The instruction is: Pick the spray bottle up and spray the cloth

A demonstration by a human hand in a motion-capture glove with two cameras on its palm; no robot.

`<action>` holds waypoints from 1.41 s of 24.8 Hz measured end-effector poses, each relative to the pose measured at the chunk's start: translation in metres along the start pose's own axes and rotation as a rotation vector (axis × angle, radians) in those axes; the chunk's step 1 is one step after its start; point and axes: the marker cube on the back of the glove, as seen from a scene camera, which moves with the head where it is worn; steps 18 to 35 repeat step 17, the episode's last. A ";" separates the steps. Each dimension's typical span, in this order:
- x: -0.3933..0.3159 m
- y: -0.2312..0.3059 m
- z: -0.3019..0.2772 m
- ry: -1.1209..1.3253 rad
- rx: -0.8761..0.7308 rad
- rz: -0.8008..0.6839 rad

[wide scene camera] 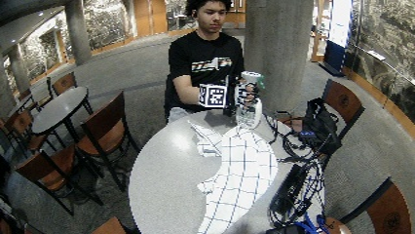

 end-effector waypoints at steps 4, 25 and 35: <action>0.012 0.020 -0.044 0.194 0.022 -0.036; 0.071 0.104 -0.178 0.595 0.139 0.022; 0.071 0.104 -0.178 0.595 0.139 0.022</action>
